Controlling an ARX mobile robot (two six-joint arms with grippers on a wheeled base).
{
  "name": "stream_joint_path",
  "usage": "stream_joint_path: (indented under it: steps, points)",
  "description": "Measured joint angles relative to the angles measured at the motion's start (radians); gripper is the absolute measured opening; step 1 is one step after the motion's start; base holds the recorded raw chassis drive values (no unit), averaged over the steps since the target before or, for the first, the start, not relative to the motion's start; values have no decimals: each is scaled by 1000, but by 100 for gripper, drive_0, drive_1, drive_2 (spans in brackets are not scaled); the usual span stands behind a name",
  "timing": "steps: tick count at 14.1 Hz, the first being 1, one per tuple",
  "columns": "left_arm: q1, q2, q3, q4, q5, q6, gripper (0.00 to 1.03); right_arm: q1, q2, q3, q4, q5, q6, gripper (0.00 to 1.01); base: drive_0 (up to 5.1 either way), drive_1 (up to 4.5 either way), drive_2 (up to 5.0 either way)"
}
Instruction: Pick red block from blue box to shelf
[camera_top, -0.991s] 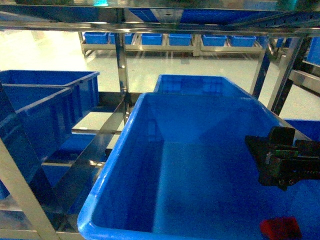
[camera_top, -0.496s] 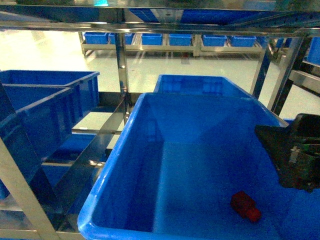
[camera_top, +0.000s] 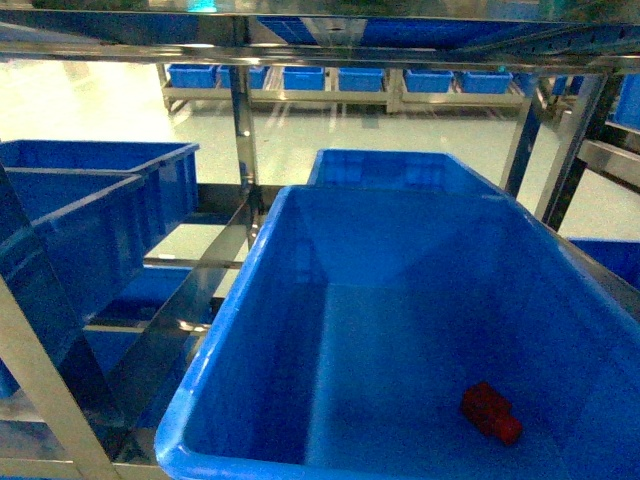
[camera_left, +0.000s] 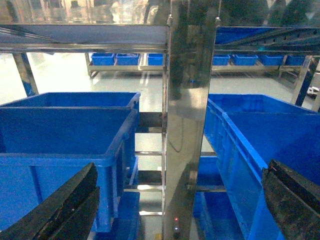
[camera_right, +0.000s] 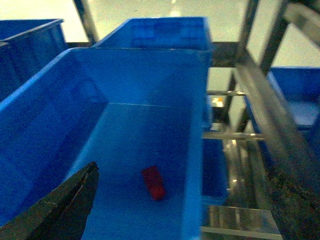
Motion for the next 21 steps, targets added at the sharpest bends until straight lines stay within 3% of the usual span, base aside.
stream_joint_path:
  steps: [1, 3, 5, 7, 9, 13, 14, 15, 20, 21]
  points:
    - [0, 0, 0, 0, 0, 0, 98, -63, -66, -10, -21, 18, -63, 98, 0, 0, 0]
    - [0, 0, 0, 0, 0, 0, 98, -183, -128, -18, -74, -1, -156, 98, 0, 0, 0]
    - [0, 0, 0, 0, 0, 0, 98, -235, -171, -25, -146, -9, -192, 98, 0, 0, 0]
    - [0, 0, 0, 0, 0, 0, 98, -230, -292, -32, -264, -11, -205, 98, 0, 0, 0]
    - [0, 0, 0, 0, 0, 0, 98, -180, -396, -37, -359, -5, -204, 98, 0, 0, 0]
    - [0, 0, 0, 0, 0, 0, 98, -187, -375, -38, -325, -15, -189, 98, 0, 0, 0]
    - [0, 0, 0, 0, 0, 0, 98, -154, -412, -127, -72, -11, -148, 85, 0, 0, 0]
    - [0, 0, 0, -1, 0, 0, 98, -148, -457, -193, 55, -21, -127, 69, 0, 0, 0]
    - [0, 0, 0, 0, 0, 0, 98, -149, -583, -232, -16, -16, -116, 2, 0, 0, 0]
    - [0, 0, 0, 0, 0, 0, 98, -149, -602, -239, -29, -16, -113, 1, 0, 0, 0]
